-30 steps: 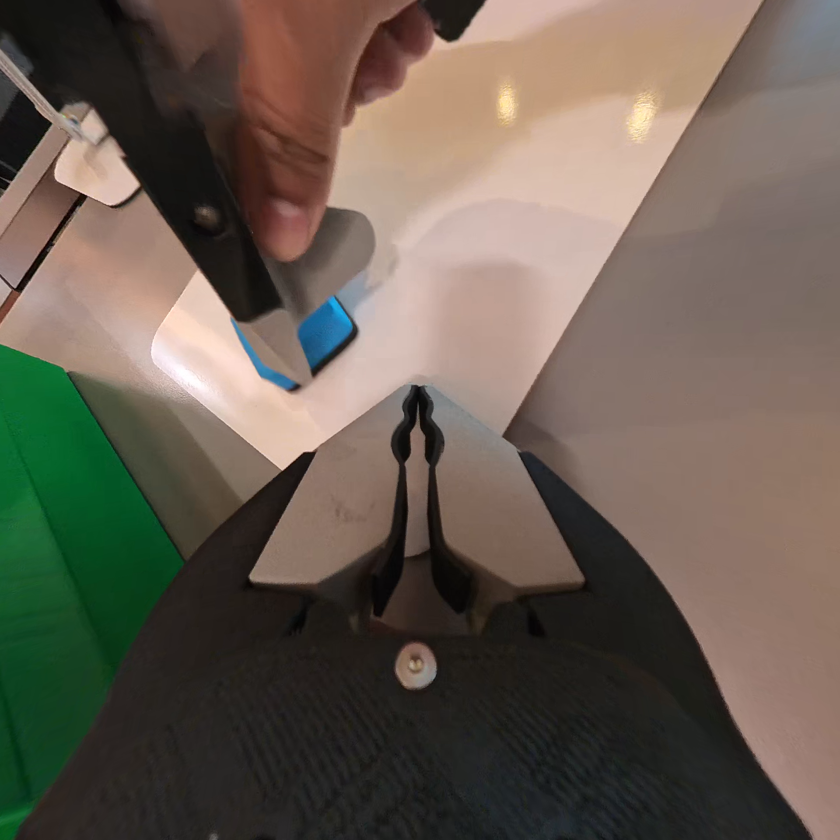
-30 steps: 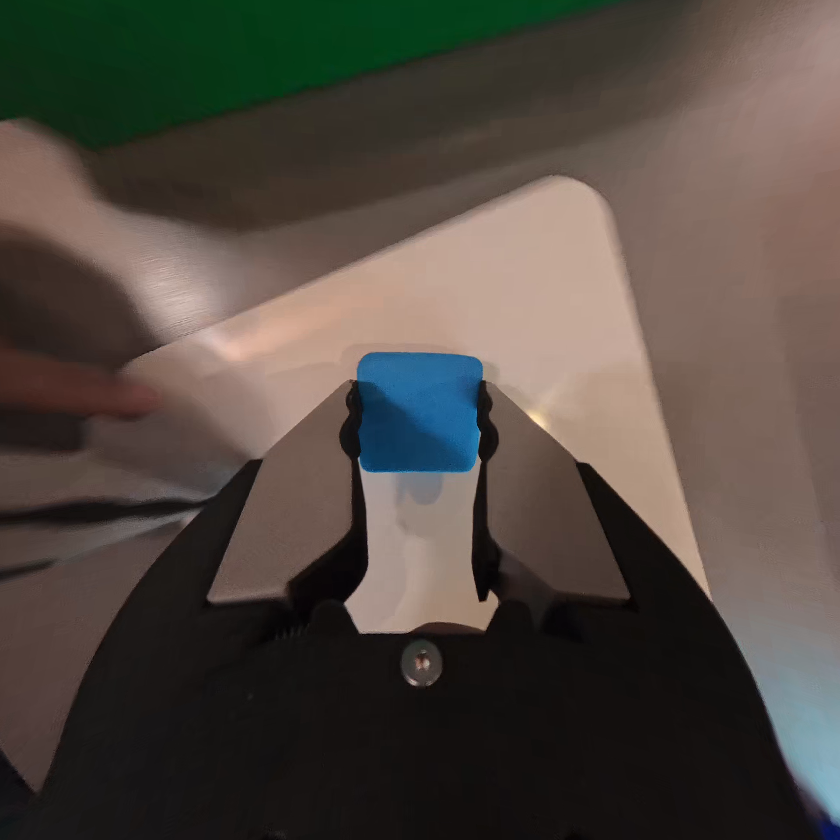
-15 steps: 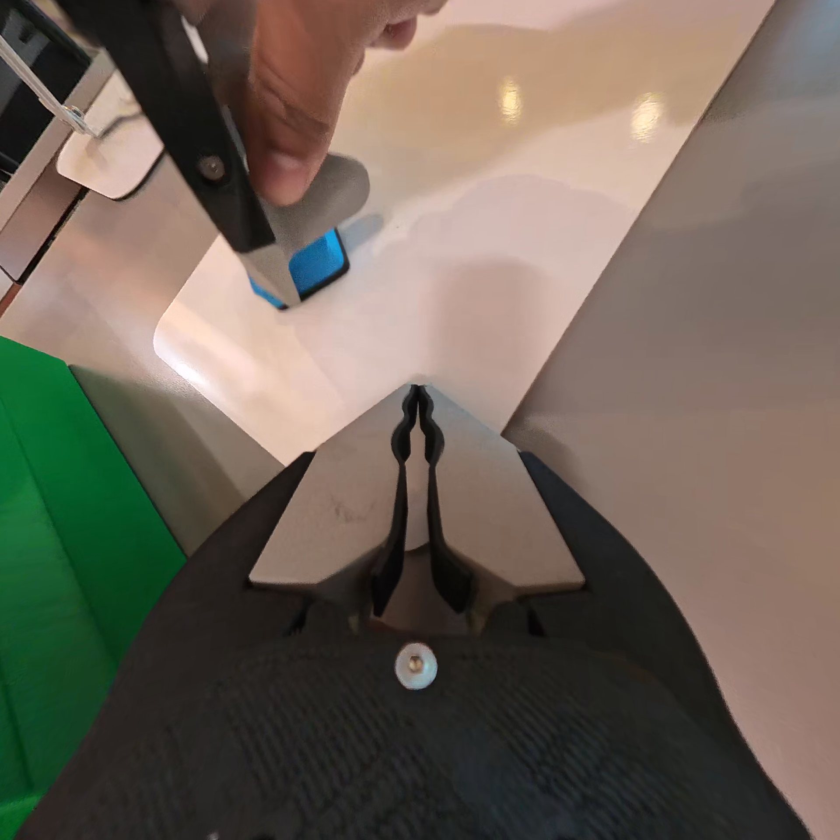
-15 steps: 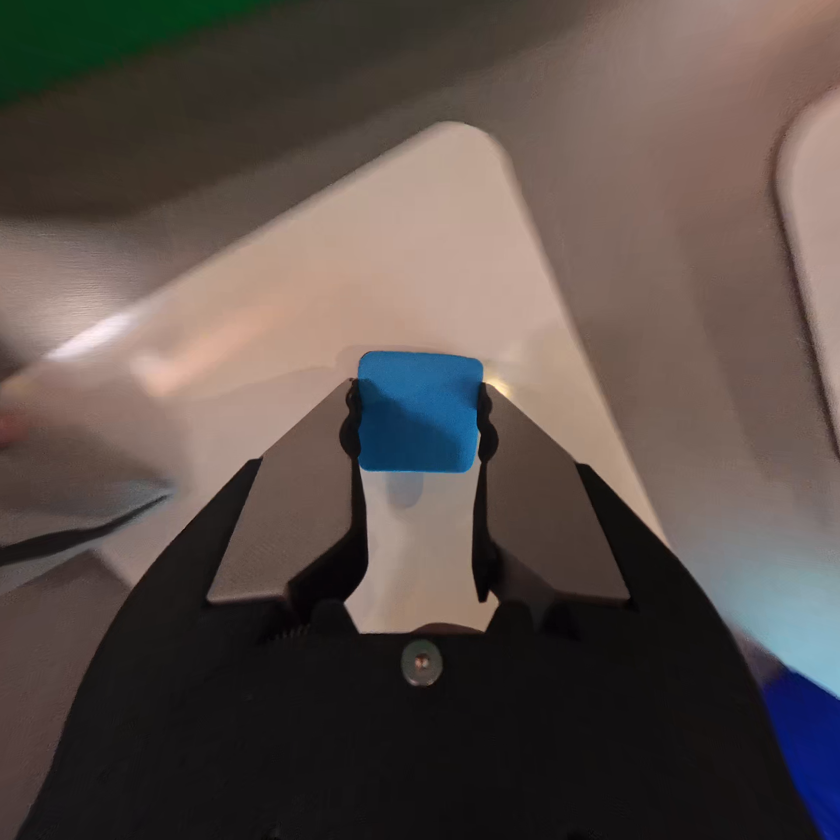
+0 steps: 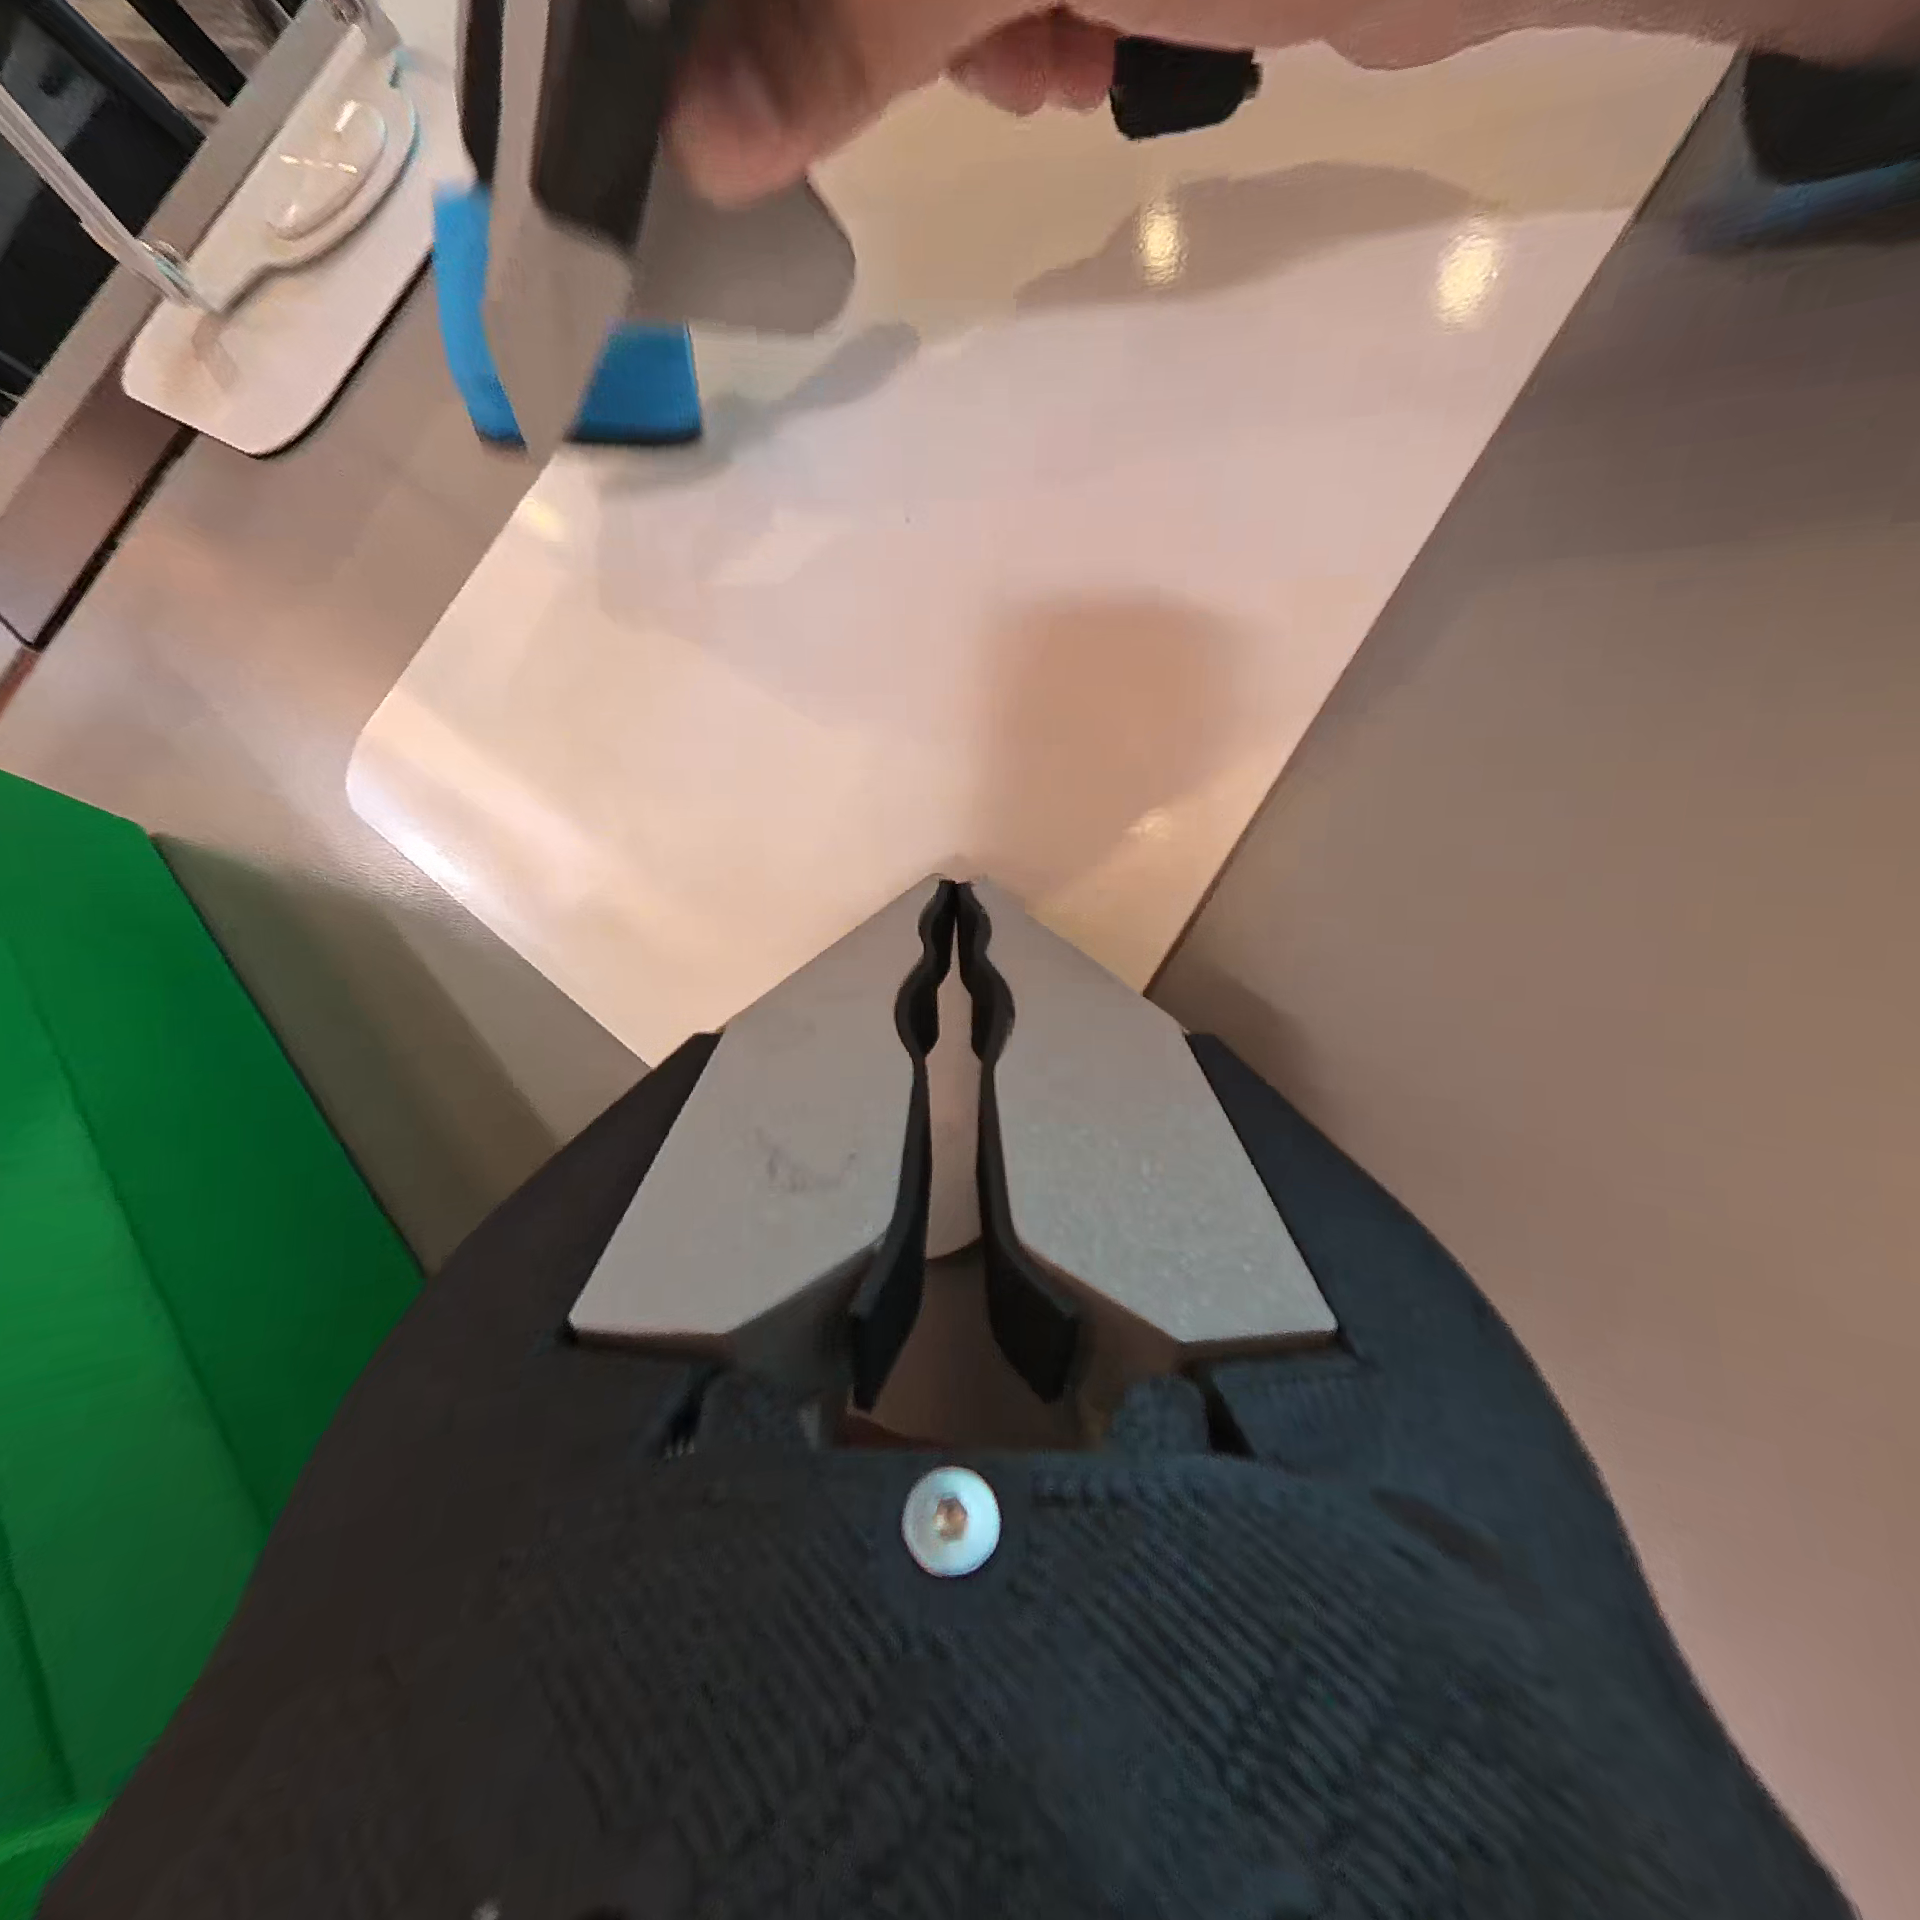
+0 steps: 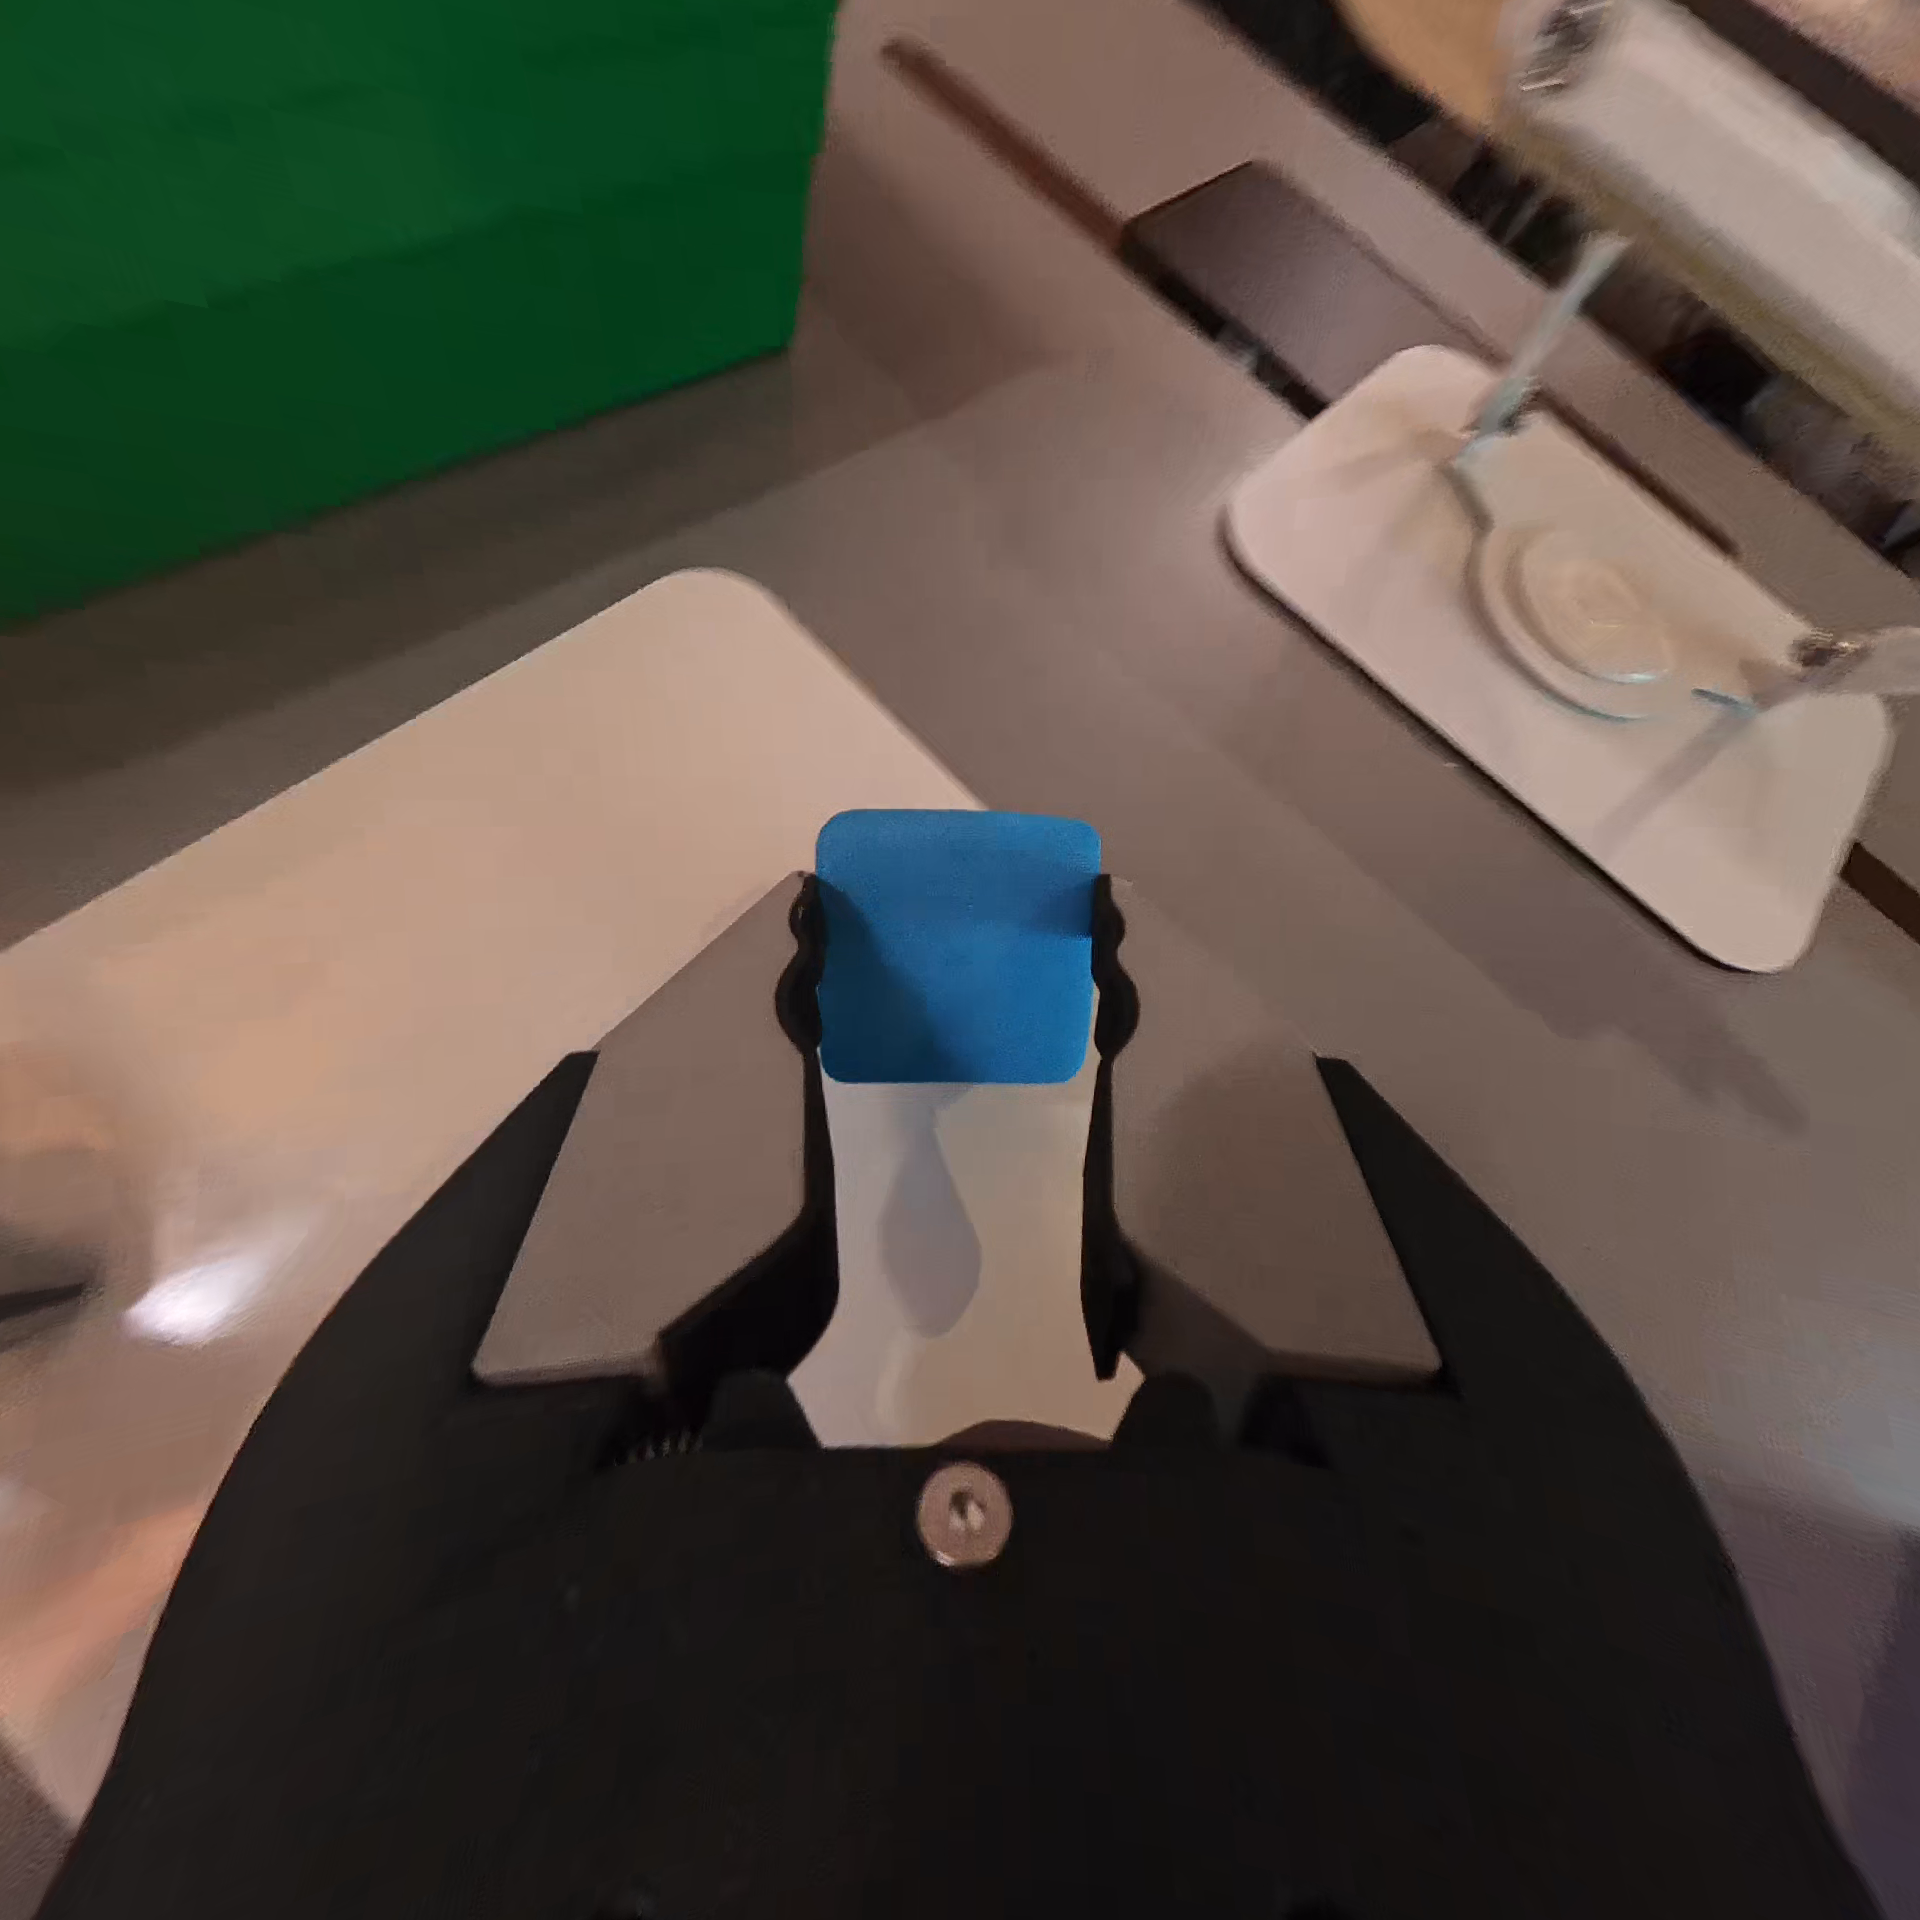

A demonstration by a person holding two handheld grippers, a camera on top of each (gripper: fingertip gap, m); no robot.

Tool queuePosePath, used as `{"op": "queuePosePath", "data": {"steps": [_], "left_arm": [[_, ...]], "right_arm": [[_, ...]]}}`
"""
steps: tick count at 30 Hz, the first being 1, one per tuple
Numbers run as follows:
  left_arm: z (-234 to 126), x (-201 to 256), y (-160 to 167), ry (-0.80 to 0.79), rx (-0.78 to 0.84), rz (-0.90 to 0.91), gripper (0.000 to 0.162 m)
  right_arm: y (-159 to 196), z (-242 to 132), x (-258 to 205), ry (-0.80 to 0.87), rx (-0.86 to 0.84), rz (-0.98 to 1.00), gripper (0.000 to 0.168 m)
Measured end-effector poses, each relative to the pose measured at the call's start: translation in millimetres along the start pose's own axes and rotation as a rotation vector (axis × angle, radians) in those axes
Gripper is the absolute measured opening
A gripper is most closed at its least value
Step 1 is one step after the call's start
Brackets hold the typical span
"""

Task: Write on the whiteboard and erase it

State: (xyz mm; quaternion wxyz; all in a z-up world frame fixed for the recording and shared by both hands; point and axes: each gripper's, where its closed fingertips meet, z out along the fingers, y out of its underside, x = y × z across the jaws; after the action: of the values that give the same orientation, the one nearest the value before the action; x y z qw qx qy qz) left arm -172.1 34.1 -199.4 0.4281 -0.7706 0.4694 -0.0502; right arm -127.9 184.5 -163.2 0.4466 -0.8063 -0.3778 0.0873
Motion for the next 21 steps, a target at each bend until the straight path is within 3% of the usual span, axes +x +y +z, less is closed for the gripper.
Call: {"op": "queuePosePath", "data": {"steps": [6,11,14,21], "left_arm": [[0.1,0.1,-0.1,-0.002,0.0,0.003,0.0],[0.1,0.2,-0.1,0.004,0.001,-0.001,0.0],[0.0,0.3,-0.2,0.001,0.001,0.002,0.0],[0.0,0.4,-0.3,-0.016,0.0,0.022,0.0]], "right_arm": [[-6.2,-16.4,50.8,0.077,0.102,0.117,0.049],[24.0,-36.8,115.0,0.264,0.011,0.086,0.049],[37.3,-65.1,145.4,0.371,-0.029,0.058,0.049],[8.6,-156.1,170.1,0.602,0.245,0.033,0.049]]}}
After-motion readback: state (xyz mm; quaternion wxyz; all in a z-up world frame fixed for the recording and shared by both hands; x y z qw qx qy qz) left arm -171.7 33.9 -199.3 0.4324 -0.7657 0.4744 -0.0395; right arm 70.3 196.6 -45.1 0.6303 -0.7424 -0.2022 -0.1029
